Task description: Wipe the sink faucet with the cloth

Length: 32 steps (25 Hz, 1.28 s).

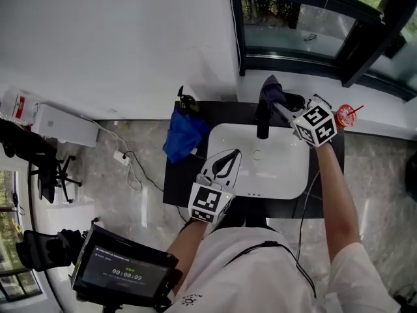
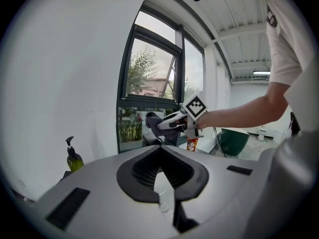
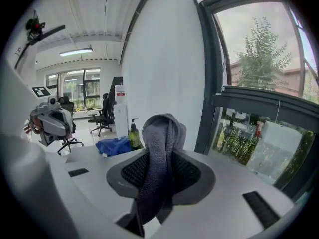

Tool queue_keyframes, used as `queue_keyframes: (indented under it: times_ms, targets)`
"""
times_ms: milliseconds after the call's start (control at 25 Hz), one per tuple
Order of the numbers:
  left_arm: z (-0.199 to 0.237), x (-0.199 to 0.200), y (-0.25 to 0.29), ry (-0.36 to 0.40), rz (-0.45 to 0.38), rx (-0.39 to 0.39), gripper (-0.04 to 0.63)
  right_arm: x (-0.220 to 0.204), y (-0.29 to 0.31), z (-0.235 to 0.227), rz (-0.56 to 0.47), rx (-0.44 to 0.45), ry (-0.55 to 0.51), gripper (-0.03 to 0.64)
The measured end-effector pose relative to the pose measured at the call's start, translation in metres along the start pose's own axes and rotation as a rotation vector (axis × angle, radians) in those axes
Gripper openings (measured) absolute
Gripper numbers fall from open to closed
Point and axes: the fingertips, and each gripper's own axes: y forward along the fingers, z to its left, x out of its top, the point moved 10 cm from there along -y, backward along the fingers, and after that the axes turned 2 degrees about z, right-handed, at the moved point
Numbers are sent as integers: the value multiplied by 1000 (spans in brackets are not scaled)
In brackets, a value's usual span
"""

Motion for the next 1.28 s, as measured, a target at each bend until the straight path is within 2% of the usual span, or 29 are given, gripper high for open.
queue_keyframes:
  times_ms: [240,440,560,680,880,1280]
  targets:
    - [6,2,11,2,19,-8,-6,19,30,-35,56,7,-62,121]
    - [10,3,15,-1,21,-2,-6,25,49,-44,127,31,-131,121]
    - [13,2,18,-4,27,-1,-6,20,57,-38,163,59,-148,121]
    - [16,0,22,-5,32,-2,-6,13,64,-28,216,81,-219,121]
    - [17,0,25,-10,35,2,-6,12,55,-13,248,140,-279,121]
    - [18,6,37,-6,24,-12,-6,3,32,27,321,338,-294,121]
